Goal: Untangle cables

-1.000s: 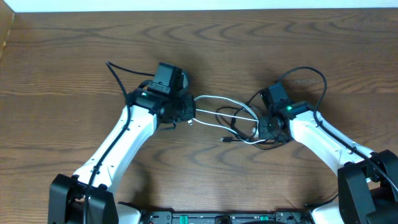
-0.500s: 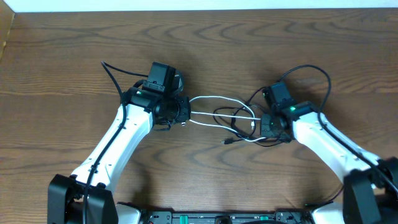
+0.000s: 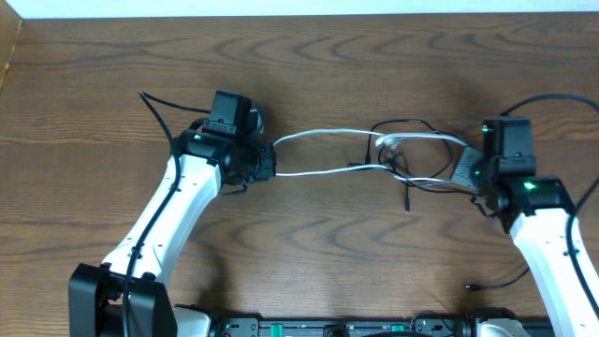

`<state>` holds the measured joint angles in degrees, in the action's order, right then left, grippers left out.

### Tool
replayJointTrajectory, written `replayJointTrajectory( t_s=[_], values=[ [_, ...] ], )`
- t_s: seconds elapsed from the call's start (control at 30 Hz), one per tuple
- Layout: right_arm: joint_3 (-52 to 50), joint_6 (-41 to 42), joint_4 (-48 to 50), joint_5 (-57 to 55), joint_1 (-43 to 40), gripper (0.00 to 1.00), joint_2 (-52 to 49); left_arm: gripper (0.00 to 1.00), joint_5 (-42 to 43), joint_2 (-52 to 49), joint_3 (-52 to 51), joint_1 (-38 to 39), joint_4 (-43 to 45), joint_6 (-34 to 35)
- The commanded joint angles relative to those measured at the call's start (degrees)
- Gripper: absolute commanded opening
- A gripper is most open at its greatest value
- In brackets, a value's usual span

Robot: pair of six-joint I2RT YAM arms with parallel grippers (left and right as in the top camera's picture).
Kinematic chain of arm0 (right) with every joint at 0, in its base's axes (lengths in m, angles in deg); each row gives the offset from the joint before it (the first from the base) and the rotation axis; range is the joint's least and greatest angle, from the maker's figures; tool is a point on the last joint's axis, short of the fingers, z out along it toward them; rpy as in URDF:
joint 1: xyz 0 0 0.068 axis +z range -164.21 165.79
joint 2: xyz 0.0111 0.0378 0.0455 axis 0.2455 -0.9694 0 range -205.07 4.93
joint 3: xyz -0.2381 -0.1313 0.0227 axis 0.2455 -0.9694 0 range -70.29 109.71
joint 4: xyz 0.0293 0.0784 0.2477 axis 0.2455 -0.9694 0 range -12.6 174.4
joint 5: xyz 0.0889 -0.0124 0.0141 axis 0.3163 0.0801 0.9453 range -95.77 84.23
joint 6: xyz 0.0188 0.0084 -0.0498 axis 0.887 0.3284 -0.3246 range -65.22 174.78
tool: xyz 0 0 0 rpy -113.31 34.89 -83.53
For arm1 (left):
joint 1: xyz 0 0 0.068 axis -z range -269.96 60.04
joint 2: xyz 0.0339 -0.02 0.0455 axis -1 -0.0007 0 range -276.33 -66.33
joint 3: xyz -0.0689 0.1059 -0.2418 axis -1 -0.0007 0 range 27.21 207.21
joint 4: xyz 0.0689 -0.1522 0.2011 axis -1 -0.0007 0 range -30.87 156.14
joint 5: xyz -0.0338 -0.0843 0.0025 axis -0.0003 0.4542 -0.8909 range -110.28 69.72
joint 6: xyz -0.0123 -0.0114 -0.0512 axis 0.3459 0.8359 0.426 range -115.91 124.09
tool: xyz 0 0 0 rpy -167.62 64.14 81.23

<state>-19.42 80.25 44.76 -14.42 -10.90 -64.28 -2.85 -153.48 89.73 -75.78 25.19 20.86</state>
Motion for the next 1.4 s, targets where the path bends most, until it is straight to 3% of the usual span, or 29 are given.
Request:
replayJointTrajectory(
  t_s=[0.0,0.4,0.63,0.8,0.87,0.97,1.07,1.37],
  values=[
    [0.1,0.2,-0.4,-3.2,-2.4,0.01,1.5,0.07,-2.4,0.0,0.7,-0.7,-0.7,-0.9],
    [0.1,0.2,-4.0,-11.5,-5.1,0.01,1.4,0.07,-9.5,0.0,0.7,-1.1,-3.2,-0.9],
    [0.1,0.2,-5.1,-9.6,-10.3,0.01,1.4,0.07,-11.5,0.0,0.7,-3.5,-4.1,-0.2],
    [0.0,-0.8,-4.1,-0.4,-10.6,0.01,1.4,0.08,-11.0,0.0,0.7,-4.5,-3.8,0.5],
    [0.0,-7.7,-1.7,9.2,-10.5,0.01,1.4,0.07,-10.2,0.0,0.7,-4.5,-3.6,0.5],
    [0.0,-25.0,2.3,31.0,-10.2,0.01,1.4,0.07,-10.2,0.0,0.7,-4.5,-3.5,0.5],
    [0.0,-31.7,3.2,44.3,-10.2,0.01,1.4,0.07,-10.8,0.0,0.7,-4.5,-3.4,0.4],
    [0.0,-33.5,3.0,46.3,-10.2,0.01,1.4,0.07,-18.7,3.9,3.1,-6.8,-3.5,2.2]
  ],
)
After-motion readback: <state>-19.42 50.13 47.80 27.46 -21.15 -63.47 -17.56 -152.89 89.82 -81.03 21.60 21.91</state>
